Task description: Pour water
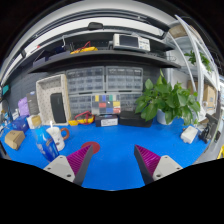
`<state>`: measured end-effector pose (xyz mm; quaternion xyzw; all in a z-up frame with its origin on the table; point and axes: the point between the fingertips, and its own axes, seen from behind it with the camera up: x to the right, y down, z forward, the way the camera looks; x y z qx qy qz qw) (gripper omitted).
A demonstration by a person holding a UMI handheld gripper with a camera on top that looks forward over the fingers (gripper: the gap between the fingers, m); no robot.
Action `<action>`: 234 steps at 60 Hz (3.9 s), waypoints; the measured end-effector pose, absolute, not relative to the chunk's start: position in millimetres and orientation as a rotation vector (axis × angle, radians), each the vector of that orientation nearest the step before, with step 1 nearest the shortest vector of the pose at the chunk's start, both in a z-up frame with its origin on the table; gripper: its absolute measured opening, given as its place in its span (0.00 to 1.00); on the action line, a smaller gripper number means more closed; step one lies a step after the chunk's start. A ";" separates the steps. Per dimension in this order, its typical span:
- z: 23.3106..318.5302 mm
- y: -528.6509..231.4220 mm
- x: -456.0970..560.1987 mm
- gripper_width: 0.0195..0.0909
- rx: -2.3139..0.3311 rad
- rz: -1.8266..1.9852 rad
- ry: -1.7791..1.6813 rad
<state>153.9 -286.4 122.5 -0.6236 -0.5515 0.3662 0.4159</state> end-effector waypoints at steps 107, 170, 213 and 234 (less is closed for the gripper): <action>85.2 -416.6 36.1 0.17 -0.930 0.444 -1.802; 132.9 -419.4 -47.3 0.20 -0.032 -0.119 -1.891; 90.3 -390.5 -46.7 0.22 -1.310 1.126 -1.553; 70.1 -380.4 -41.0 0.40 -1.315 1.147 -1.478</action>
